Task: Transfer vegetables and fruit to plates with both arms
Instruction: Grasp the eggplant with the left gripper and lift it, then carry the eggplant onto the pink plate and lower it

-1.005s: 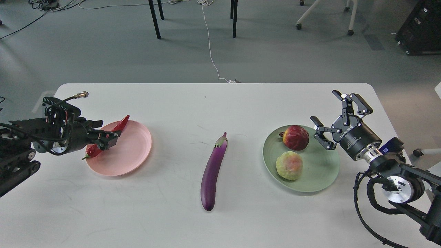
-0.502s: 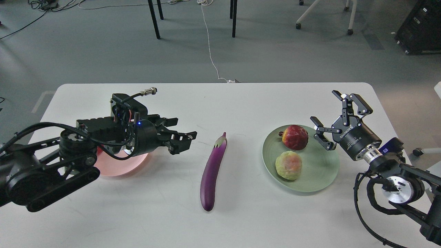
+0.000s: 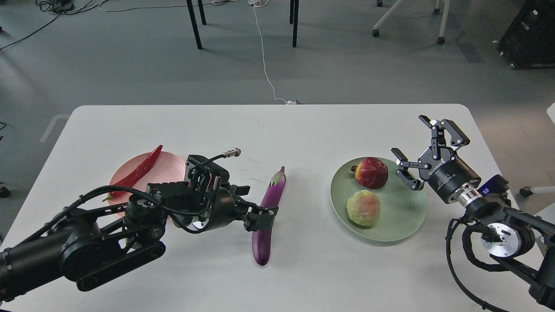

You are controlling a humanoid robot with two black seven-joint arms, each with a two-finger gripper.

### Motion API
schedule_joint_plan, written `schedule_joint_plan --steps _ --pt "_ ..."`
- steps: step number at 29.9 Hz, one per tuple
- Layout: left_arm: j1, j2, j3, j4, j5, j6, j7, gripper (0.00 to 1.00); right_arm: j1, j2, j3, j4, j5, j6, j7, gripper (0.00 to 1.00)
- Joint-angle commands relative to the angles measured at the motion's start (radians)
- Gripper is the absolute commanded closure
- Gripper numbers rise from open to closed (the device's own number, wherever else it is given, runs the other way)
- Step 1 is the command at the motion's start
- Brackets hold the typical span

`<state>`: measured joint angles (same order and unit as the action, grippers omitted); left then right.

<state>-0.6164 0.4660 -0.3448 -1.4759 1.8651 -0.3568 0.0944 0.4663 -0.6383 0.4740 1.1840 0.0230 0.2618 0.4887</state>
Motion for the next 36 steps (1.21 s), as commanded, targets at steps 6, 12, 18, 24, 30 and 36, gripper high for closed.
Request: schedule_joint_plan --steps 6,12,18,24,30,36 --pt "0.035 -0.038 0.001 0.023 -0.003 -0.002 0.005 0.02 -0.001 0.0 0.0 0.0 0.0 -0.001 0.0 0.02" --pt "0.043 -0.07 0.001 0.032 -0.004 -0.005 0.027 0.04 -0.002 0.0 0.0 0.0 0.0 0.001 0.0 0.02" --pt "0.043 -0.083 0.001 0.039 -0.007 -0.03 0.028 0.35 -0.005 -0.001 0.0 0.0 0.0 0.001 0.0 0.02" --pt "0.07 -0.083 -0.003 0.039 -0.004 -0.036 0.048 0.84 -0.008 0.0 0.0 0.0 0.0 -0.001 0.0 0.02" --pt "0.063 -0.064 -0.023 0.023 -0.017 -0.025 0.042 0.91 -0.008 0.0 0.0 0.002 0.0 -0.001 0.0 0.02" --pt "0.05 0.031 -0.123 -0.023 -0.043 -0.031 0.028 0.91 -0.008 -0.001 0.0 0.003 0.0 -0.001 0.0 0.02"
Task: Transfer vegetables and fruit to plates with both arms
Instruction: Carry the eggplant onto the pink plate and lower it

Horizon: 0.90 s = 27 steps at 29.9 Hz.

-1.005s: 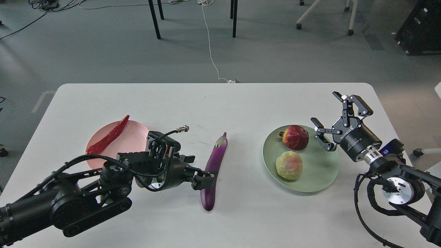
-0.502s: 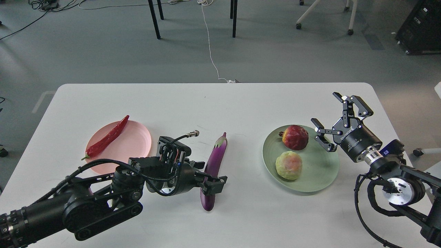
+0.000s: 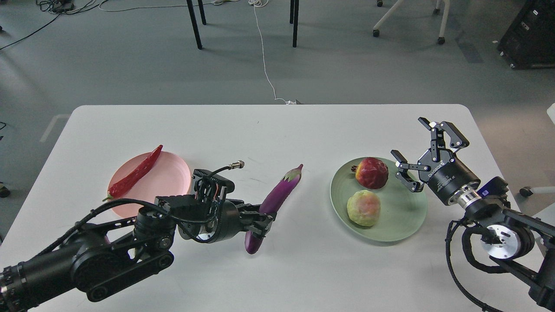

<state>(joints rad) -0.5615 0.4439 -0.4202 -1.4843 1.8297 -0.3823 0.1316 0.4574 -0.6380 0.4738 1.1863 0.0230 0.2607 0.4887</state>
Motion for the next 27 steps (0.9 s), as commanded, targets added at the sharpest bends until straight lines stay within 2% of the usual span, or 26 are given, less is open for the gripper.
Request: schedule_joint_plan --steps 1,7,9,12,15,21,22,24,27 --pt "-0.006 0.077 -0.061 -0.017 -0.007 -0.009 -0.019 0.91 0.0 0.0 0.0 0.001 0.0 0.0 0.0 0.02" --pt "0.002 0.321 -0.065 -0.036 -0.013 -0.013 -0.16 0.9 0.001 0.0 0.0 0.001 0.0 0.0 0.0 0.02" --pt "0.008 0.384 -0.062 -0.036 -0.015 -0.013 -0.194 0.9 0.001 0.001 0.002 0.001 0.0 0.0 0.0 0.02" --pt "0.017 0.45 -0.045 -0.027 -0.017 -0.009 -0.231 0.89 0.0 0.001 0.0 0.001 0.0 0.0 0.0 0.02" --pt "0.022 0.486 -0.039 -0.018 -0.018 -0.009 -0.25 0.88 0.0 0.001 0.0 0.001 0.0 0.0 0.0 0.02" --pt "0.022 0.498 -0.039 0.073 -0.018 0.0 -0.294 0.85 0.001 0.001 0.0 0.003 0.0 0.0 0.0 0.02" --pt "0.023 0.498 -0.039 0.085 -0.018 0.003 -0.299 0.82 0.0 0.001 0.0 0.003 0.0 0.0 0.0 0.02" --pt "0.023 0.498 -0.039 0.098 -0.018 0.008 -0.311 0.7 0.001 0.0 0.0 0.003 0.0 0.0 0.0 0.02" --pt "0.023 0.5 -0.034 0.099 -0.015 0.008 -0.316 0.37 0.0 0.001 0.0 0.003 0.0 0.0 0.0 0.02"
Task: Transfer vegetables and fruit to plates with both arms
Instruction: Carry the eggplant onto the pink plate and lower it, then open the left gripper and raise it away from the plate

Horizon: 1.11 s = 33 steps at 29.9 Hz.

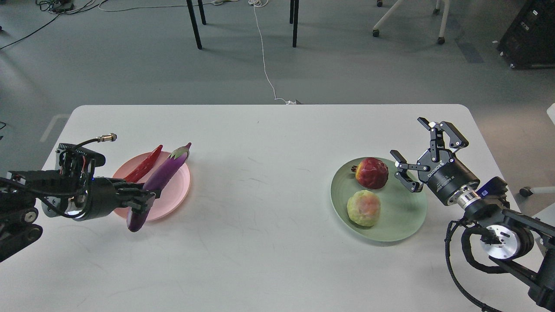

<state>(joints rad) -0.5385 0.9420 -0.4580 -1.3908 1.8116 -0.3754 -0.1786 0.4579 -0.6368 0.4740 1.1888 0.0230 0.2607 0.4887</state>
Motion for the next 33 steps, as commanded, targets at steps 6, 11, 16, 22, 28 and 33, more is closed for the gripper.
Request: schedule_joint_plan --steps 6,11,16,22,28,33 --pt "-0.001 0.011 0.002 0.012 0.003 0.001 -0.007 0.05 0.001 0.0 0.002 0.0 0.0 0.0 0.0 0.02" --pt "-0.008 0.03 -0.011 0.012 0.002 0.0 -0.019 0.03 0.001 0.0 0.003 0.002 0.0 0.0 0.0 0.02" --pt "-0.018 0.031 -0.112 -0.007 -0.053 0.004 -0.042 0.03 0.002 -0.003 0.003 0.002 0.0 0.0 0.0 0.02" --pt "-0.014 -0.089 -0.24 -0.027 -0.504 0.007 -0.05 0.02 0.008 0.005 0.002 -0.005 0.0 0.0 0.0 0.02" --pt "0.008 -0.261 -0.238 -0.021 -0.96 0.183 -0.048 0.02 0.008 0.012 0.002 -0.011 0.0 -0.011 0.0 0.02" --pt "0.126 -0.42 -0.33 -0.013 -1.069 0.375 -0.048 0.02 0.004 0.005 -0.018 -0.011 0.0 -0.014 0.0 0.02"
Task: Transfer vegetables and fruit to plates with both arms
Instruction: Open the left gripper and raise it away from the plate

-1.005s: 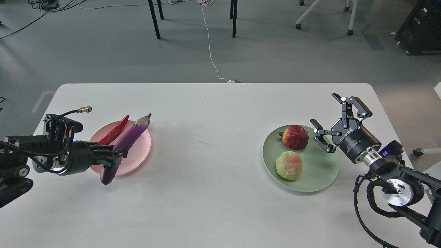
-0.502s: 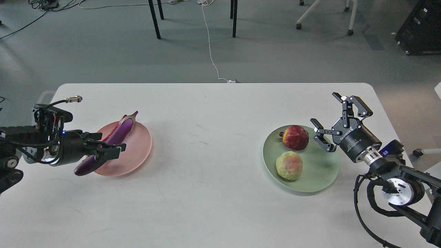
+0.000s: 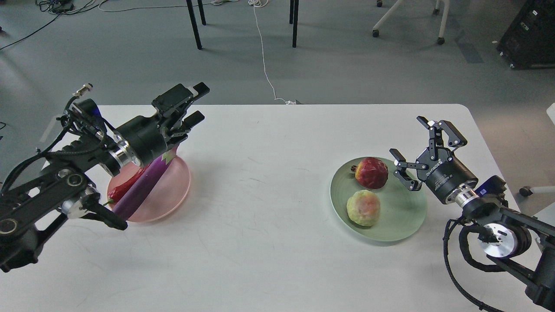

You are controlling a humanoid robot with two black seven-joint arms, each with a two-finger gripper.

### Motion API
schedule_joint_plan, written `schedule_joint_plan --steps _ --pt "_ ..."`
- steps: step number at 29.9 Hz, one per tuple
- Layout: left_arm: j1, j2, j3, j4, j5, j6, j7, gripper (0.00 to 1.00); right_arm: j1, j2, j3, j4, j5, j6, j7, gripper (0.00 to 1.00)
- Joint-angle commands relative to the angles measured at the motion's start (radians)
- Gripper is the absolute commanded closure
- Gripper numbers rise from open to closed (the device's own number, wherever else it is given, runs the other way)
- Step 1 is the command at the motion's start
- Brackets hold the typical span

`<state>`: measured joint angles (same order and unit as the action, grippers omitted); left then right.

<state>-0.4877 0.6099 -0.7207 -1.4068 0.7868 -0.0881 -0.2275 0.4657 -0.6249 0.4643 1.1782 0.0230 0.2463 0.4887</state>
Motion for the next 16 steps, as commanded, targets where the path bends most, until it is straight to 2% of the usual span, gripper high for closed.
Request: schedule_joint_plan --steps 1,4,8,10,16 --pt "0.105 -0.11 -0.109 0.008 -0.047 0.085 0.0 0.02 -0.004 -0.006 -0.007 0.0 0.0 0.002 0.0 0.02" --pt "0.204 -0.177 -0.254 0.052 -0.05 0.035 0.007 0.01 -0.005 -0.003 -0.006 0.008 0.0 0.019 0.0 0.02" --pt "0.302 -0.257 -0.397 0.118 -0.052 -0.088 0.007 0.01 -0.007 -0.001 -0.007 0.003 0.0 0.021 0.0 0.01" --pt "0.339 -0.265 -0.425 0.12 -0.052 -0.114 0.008 0.01 -0.009 -0.004 -0.006 0.008 0.0 0.021 0.0 0.01" --pt "0.359 -0.278 -0.427 0.117 -0.052 -0.116 0.008 0.01 -0.016 -0.013 0.013 0.009 0.0 0.022 0.0 0.01"
